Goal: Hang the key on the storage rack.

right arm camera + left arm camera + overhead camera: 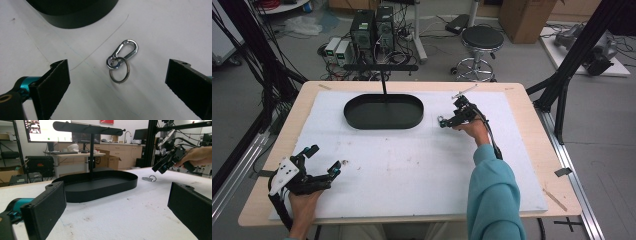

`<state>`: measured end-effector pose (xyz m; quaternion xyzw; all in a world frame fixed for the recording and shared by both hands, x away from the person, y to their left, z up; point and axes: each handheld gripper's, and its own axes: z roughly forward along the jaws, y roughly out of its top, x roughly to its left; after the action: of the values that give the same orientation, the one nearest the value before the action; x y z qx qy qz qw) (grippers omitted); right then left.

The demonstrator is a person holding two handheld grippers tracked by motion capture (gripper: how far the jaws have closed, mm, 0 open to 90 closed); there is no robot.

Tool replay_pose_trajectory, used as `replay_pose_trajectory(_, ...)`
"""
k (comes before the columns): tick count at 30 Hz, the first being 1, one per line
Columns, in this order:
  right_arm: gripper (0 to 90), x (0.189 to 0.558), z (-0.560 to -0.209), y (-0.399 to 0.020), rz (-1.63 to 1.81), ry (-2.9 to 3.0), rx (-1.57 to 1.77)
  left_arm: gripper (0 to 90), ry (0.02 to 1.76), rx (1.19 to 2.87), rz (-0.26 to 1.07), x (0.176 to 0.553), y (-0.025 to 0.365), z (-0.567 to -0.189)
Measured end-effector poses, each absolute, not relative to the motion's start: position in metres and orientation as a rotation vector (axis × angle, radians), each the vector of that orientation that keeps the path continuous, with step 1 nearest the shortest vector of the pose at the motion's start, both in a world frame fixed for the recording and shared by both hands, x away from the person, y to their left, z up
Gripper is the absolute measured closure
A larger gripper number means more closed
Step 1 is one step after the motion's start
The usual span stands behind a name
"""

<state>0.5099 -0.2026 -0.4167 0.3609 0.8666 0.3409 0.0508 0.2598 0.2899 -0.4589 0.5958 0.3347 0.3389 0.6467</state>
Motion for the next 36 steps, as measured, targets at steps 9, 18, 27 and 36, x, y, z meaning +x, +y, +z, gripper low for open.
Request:
replay_pose_trajectory(9, 26.5, 0.5128, -0.4241, -0.2004, 1.037, 2.67, 1.111, 2.3, 0.761, 1.356, 0.77, 0.2598, 0.29, -0.4589)
replay_pose_trajectory(18, 46.9, 0.516, -0.428, -0.2049, 1.042, 2.69, 1.135, 2.3, 0.761, 1.356, 0.769, 0.2598, 0.2901, -0.4589)
replay_pose_trajectory(27, 65.0, 0.516, -0.4271, -0.2054, 1.059, 2.719, 1.116, 2.3, 0.761, 1.355, 0.769, 0.2598, 0.2902, -0.459)
replay_pose_trajectory(36, 78.1, 0.5146, -0.4226, -0.207, 1.051, 2.713, 1.094, 2.3, 0.761, 1.355, 0.769, 0.2598, 0.2902, -0.4589)
